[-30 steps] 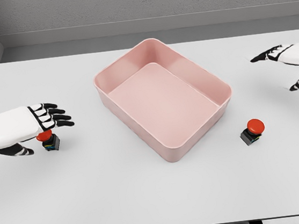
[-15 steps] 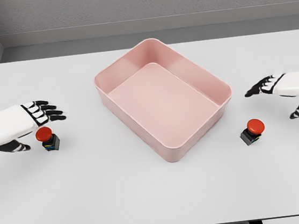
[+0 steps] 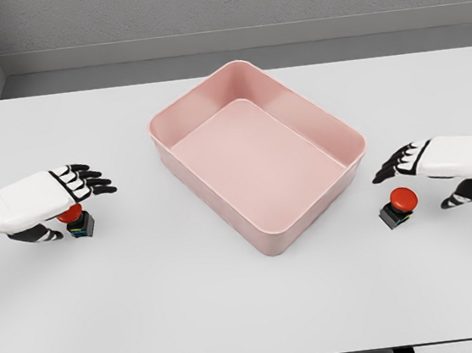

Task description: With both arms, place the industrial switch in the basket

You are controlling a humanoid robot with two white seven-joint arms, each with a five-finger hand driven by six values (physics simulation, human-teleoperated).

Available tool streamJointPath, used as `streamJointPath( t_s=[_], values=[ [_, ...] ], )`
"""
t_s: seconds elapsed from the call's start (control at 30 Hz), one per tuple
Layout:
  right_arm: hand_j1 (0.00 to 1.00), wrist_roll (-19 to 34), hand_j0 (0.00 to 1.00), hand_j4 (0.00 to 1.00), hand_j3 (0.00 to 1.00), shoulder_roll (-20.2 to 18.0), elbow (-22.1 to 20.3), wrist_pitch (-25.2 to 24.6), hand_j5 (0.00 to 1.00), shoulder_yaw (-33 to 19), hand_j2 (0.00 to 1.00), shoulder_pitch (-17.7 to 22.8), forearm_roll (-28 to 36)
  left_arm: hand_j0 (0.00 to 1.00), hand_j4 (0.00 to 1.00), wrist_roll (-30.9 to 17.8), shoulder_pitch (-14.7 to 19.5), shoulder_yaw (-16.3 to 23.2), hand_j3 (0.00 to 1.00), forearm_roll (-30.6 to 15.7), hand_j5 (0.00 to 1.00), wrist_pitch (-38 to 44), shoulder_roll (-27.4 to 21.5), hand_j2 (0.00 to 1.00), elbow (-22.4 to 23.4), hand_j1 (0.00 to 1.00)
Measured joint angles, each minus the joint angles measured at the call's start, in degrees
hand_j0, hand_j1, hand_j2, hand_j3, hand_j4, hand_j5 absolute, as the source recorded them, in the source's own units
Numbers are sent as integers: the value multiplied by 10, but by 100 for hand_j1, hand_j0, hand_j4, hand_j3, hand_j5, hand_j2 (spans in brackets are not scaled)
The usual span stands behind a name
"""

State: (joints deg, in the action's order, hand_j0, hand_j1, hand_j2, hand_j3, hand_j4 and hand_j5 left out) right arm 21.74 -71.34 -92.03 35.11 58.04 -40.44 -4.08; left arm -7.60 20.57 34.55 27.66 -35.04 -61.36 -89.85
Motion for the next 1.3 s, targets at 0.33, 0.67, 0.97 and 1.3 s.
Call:
streamJointPath(
  t_s=[0.33,0.67,0.97,1.3],
  values=[
    [90,4,90,90,90,5,-9,0,90,0,90,16,0,100,100,0,0,3,100,2,100,0,1,100,9,100],
    [86,6,86,86,86,18,-9,0,86,0,86,16,0,100,100,0,-11,4,100,3,100,0,6,100,16,100],
    [82,12,82,82,82,31,-9,0,82,1,82,17,-1,100,100,0,-11,5,100,5,100,0,14,100,28,100],
    [76,15,76,76,76,37,0,0,76,7,76,20,-1,100,100,0,-10,4,100,12,100,0,28,100,32,100]
  ],
)
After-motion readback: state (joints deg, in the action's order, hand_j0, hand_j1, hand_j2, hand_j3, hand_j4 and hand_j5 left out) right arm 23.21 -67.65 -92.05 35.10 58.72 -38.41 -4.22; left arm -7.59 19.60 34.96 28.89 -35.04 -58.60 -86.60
